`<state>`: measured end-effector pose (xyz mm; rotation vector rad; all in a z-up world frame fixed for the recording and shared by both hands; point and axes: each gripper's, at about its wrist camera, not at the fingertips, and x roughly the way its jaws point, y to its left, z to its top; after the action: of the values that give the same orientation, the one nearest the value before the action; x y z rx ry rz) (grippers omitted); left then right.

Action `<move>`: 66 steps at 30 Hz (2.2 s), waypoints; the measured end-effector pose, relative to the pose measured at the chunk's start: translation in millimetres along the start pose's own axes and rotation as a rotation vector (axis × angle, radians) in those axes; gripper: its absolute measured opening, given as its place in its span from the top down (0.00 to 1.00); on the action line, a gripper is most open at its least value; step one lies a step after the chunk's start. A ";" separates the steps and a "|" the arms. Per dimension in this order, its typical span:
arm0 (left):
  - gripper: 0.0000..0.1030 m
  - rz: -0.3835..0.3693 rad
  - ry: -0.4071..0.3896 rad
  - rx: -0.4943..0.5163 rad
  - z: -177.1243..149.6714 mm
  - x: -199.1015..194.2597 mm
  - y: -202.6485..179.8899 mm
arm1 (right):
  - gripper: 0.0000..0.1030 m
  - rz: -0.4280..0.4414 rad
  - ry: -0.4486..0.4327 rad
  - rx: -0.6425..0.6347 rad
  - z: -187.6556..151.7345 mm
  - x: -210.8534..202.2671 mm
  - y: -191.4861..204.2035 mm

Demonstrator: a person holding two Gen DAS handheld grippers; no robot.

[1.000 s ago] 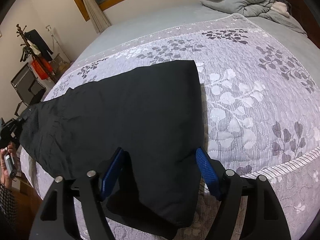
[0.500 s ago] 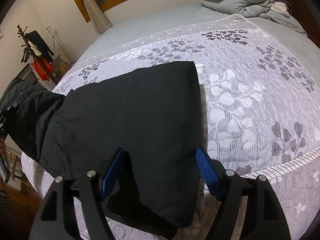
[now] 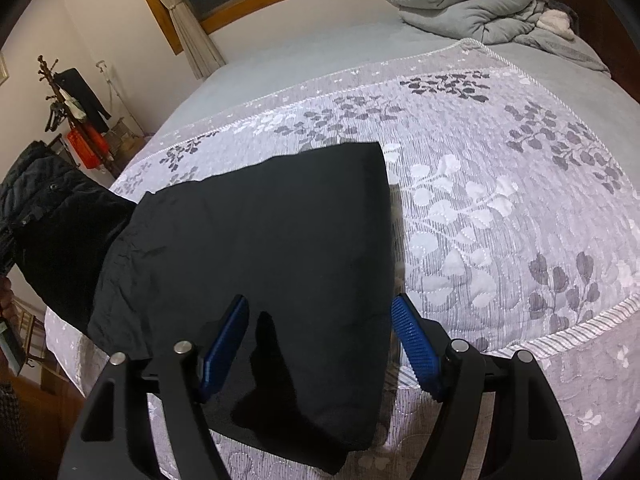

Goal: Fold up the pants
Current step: 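Fold the lifted waistband end over the pants with the left gripper and release, then grasp the edge of the folded black pants with the right gripper and lift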

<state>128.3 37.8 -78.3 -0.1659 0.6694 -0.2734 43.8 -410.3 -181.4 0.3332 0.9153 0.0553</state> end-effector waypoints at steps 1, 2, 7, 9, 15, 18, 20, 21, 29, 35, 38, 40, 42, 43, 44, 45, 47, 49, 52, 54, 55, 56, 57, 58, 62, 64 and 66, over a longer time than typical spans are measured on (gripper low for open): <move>0.78 -0.004 0.005 0.018 -0.3 0.9 -4.5 | 0.27 0.000 -0.005 -0.004 0.7 -1.9 0.7; 0.78 -0.003 0.008 0.031 1.2 2.2 -9.5 | 0.27 0.000 -0.010 -0.007 1.3 -3.3 1.1; 0.76 0.008 0.019 0.061 -3.0 5.7 -22.3 | 0.27 0.007 -0.029 -0.007 2.7 -10.2 0.5; 0.75 0.002 0.027 0.082 -5.2 6.4 -27.5 | 0.27 0.008 -0.035 -0.007 2.5 -12.3 0.0; 0.70 -0.018 0.069 0.185 -22.4 12.8 -47.6 | 0.27 0.011 -0.046 -0.001 2.7 -16.4 -2.0; 0.68 -0.023 0.087 0.226 -28.1 20.1 -60.0 | 0.27 0.011 -0.047 -0.001 1.9 -17.2 -2.5; 0.68 -0.024 0.101 0.250 -31.3 25.1 -65.8 | 0.27 0.011 -0.048 0.001 1.3 -17.9 -3.7; 0.68 -0.024 0.108 0.263 -33.3 27.7 -68.9 | 0.27 0.012 -0.050 0.004 0.8 -18.6 -4.8; 0.67 -0.033 0.161 0.318 -42.1 47.3 -82.0 | 0.27 0.011 -0.064 0.012 0.1 -24.9 -9.6; 0.63 -0.061 0.198 0.336 -47.3 56.5 -96.2 | 0.27 0.012 -0.064 0.014 0.6 -25.6 -11.0; 0.63 -0.064 0.219 0.344 -53.6 62.3 -101.7 | 0.27 0.014 -0.065 0.014 0.2 -25.9 -10.6; 0.63 -0.057 0.226 0.362 -59.1 66.5 -106.1 | 0.27 0.015 -0.067 0.012 0.2 -26.6 -10.2; 0.58 -0.056 0.247 0.390 -63.1 70.6 -111.9 | 0.27 0.015 -0.067 0.014 0.8 -26.6 -10.3; 0.56 -0.052 0.260 0.410 -65.9 73.3 -116.7 | 0.27 0.015 -0.067 0.014 1.1 -26.9 -10.3; 0.53 -0.048 0.273 0.429 -66.5 74.7 -120.1 | 0.27 0.015 -0.067 0.015 1.3 -27.0 -10.0; 0.52 -0.041 0.279 0.446 -69.6 75.4 -122.5 | 0.27 0.016 -0.069 0.016 1.6 -27.5 -9.8; 0.44 -0.024 0.292 0.480 -75.5 76.9 -128.4 | 0.27 0.020 -0.071 0.019 2.5 -28.7 -9.3; 0.18 -0.046 0.313 0.492 -77.1 76.4 -133.9 | 0.24 0.024 -0.068 0.025 4.8 -29.6 -9.2; 0.07 -0.117 0.277 0.471 -75.3 58.2 -137.7 | 0.21 0.039 -0.070 0.030 6.6 -33.2 -6.0; 0.07 -0.115 0.234 0.473 -72.4 47.4 -139.3 | 0.19 0.072 -0.076 0.031 9.4 -37.7 -1.4; 0.07 -0.110 0.233 0.472 -70.9 45.0 -138.1 | 0.18 0.104 -0.077 0.040 11.5 -40.1 1.2; 0.07 -0.108 0.236 0.470 -71.5 43.3 -136.0 | 0.17 0.134 -0.073 0.049 13.5 -41.6 3.4; 0.07 -0.105 0.243 0.462 -69.4 41.1 -131.2 | 0.17 0.158 -0.071 0.054 14.9 -42.6 5.9; 0.07 -0.103 0.242 0.449 -71.6 34.9 -124.9 | 0.17 0.183 -0.069 0.057 16.2 -44.0 9.3; 0.07 -0.091 0.207 0.313 -56.6 13.9 -88.2 | 0.12 0.255 -0.052 0.043 25.5 -44.5 29.7; 0.07 -0.133 0.184 0.209 -46.6 3.2 -67.1 | 0.12 0.314 -0.014 0.044 31.4 -36.7 44.1; 0.07 -0.161 0.158 0.112 -40.6 -6.6 -50.4 | 0.10 0.355 0.019 0.043 35.5 -27.4 56.9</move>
<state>87.8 -10.7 -93.8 -0.0918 0.7970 -0.4814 60.2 -370.7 -122.9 0.5335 0.8680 0.3664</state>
